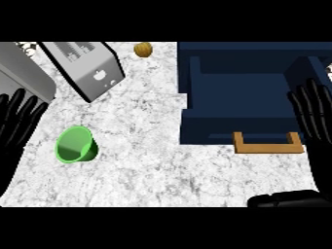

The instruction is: Pick up the cup, place it into the drawer and close the drawer

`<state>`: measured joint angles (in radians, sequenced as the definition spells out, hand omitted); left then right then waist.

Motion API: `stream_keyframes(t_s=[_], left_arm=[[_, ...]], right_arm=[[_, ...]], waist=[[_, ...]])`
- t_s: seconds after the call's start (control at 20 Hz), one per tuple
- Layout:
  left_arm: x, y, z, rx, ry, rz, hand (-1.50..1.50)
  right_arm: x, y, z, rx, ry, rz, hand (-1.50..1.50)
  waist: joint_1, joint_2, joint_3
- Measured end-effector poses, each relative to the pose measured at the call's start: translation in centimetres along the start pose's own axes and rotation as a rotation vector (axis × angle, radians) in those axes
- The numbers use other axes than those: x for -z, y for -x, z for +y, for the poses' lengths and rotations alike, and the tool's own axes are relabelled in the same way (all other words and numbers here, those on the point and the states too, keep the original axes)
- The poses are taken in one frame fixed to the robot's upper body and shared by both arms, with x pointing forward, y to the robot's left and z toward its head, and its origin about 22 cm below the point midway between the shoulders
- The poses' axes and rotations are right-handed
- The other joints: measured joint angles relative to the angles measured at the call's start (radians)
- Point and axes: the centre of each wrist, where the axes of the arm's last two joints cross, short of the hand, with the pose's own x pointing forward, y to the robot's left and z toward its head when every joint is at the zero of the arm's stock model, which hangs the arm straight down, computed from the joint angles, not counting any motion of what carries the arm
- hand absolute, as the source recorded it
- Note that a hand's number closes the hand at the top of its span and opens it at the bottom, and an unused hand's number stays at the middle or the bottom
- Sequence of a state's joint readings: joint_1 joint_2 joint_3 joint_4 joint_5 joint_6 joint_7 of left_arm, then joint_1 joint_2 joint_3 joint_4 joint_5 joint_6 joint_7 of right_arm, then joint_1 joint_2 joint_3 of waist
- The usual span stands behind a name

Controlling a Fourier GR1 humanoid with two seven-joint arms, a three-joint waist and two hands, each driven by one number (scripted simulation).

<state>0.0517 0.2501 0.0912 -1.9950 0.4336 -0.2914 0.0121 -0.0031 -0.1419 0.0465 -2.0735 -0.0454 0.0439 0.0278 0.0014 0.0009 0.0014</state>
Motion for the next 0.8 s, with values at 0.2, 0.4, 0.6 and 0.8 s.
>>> stream_keyframes(t_s=[0.2,0.4,0.6,0.8], left_arm=[[-0.4,1.5,3.9,-0.086,0.000,0.069,-1.50],[-0.9,3.2,6.7,-0.097,-0.008,0.119,-1.50],[-0.5,5.9,8.1,-0.089,-0.029,0.174,-1.50],[-1.2,8.5,9.9,-0.069,-0.040,0.215,-1.50]], right_arm=[[0.7,0.6,-0.3,0.009,-0.042,0.047,-1.50],[2.1,1.6,-0.8,0.017,-0.056,0.064,-1.50],[2.5,1.3,-1.3,0.008,-0.065,0.061,-1.50],[3.1,1.9,-1.0,0.004,-0.068,0.050,-1.50]], waist=[[-0.001,0.002,-0.001],[-0.001,0.001,-0.002],[-0.005,0.001,-0.002],[-0.006,0.001,-0.002]])
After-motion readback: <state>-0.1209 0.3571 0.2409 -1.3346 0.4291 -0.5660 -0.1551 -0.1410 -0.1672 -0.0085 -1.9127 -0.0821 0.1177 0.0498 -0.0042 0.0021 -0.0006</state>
